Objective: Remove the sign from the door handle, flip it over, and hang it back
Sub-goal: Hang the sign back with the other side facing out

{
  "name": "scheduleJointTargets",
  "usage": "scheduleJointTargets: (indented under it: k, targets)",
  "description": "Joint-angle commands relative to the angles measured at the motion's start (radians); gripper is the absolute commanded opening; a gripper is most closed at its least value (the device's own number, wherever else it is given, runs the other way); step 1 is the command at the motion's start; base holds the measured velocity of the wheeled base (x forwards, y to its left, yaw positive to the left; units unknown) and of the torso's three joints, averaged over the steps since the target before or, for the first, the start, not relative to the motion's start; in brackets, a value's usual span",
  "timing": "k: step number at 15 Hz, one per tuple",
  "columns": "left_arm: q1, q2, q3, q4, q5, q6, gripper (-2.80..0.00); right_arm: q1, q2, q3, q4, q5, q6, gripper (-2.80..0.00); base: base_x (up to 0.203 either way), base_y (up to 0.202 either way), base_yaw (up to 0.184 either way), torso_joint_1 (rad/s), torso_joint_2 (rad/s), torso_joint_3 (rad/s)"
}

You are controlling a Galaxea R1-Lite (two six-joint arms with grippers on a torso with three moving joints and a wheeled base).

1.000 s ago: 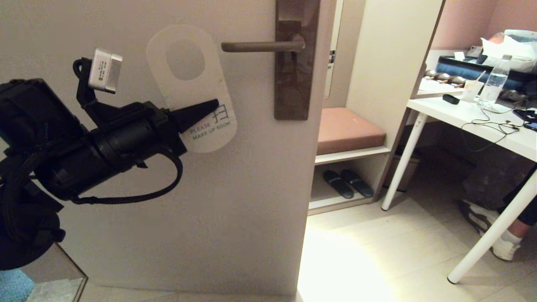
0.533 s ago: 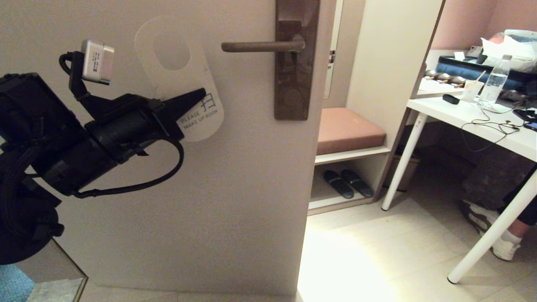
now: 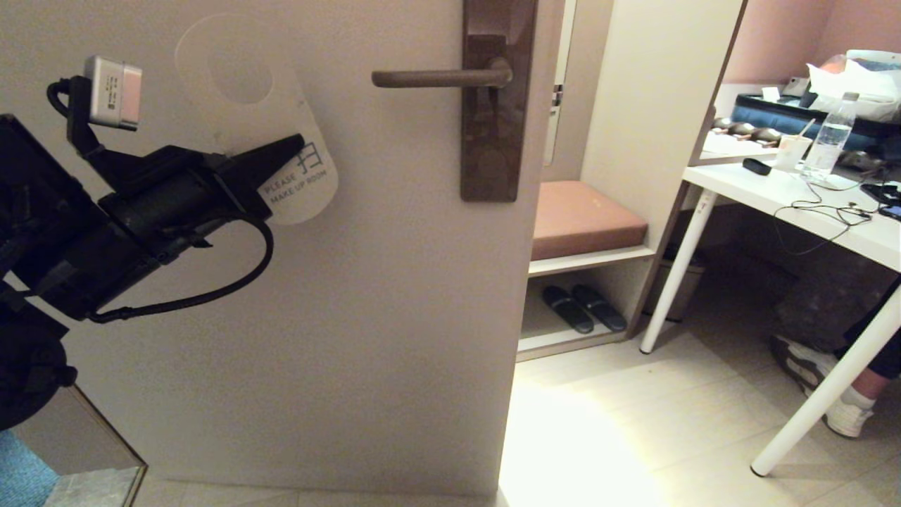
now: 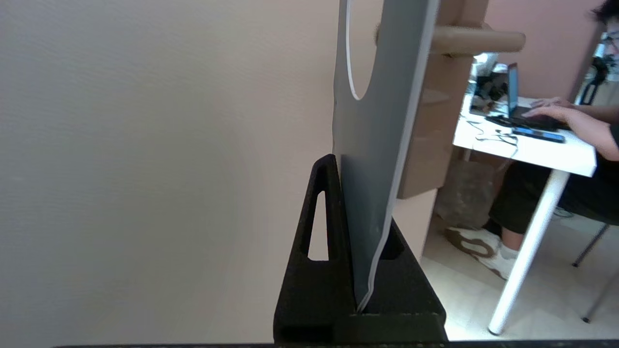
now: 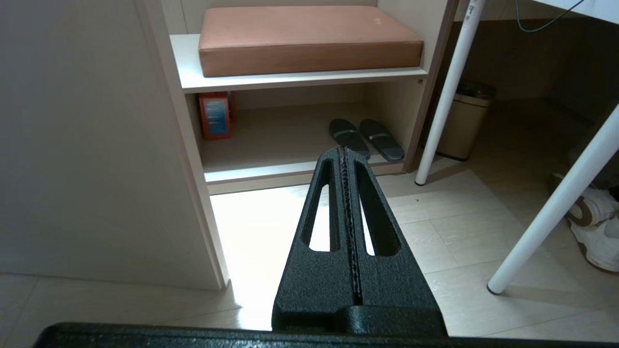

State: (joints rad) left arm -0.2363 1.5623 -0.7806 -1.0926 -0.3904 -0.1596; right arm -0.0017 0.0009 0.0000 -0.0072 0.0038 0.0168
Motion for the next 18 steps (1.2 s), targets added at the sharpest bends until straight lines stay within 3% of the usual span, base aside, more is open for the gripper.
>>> scheduleJointTargets:
  k: [1, 5, 8, 11, 13, 18]
  targets:
    - [0.006, -0.016, 0.000, -0.006, -0.002, 0.000, -2.80, 0.000, -0.001, 0.000, 0.000, 0.001, 0.000, -2.80, 0.000, 0.000, 0.000, 0.000, 0.00, 0.000]
    - [0.000, -0.035, 0.000, 0.024, 0.000, 0.028, -2.80, 0.000, -0.001, 0.000, 0.000, 0.001, 0.000, -2.80, 0.000, 0.000, 0.000, 0.000, 0.00, 0.000]
    - [-0.007, -0.094, -0.022, 0.203, 0.041, 0.065, -2.80, 0.000, -0.001, 0.000, 0.000, 0.001, -0.001, -2.80, 0.000, 0.000, 0.000, 0.000, 0.00, 0.000]
    - [-0.072, -0.135, -0.099, 0.414, 0.230, 0.129, -2.80, 0.000, -0.001, 0.000, 0.000, 0.001, 0.000, -2.80, 0.000, 0.000, 0.000, 0.000, 0.00, 0.000]
    - [-0.105, -0.127, -0.107, 0.430, 0.302, 0.165, -2.80, 0.000, -0.001, 0.000, 0.000, 0.001, 0.000, -2.80, 0.000, 0.000, 0.000, 0.000, 0.00, 0.000]
    - [-0.231, -0.091, -0.133, 0.435, 0.502, 0.173, -2.80, 0.000, -0.001, 0.000, 0.000, 0.001, 0.000, -2.80, 0.000, 0.000, 0.000, 0.000, 0.00, 0.000]
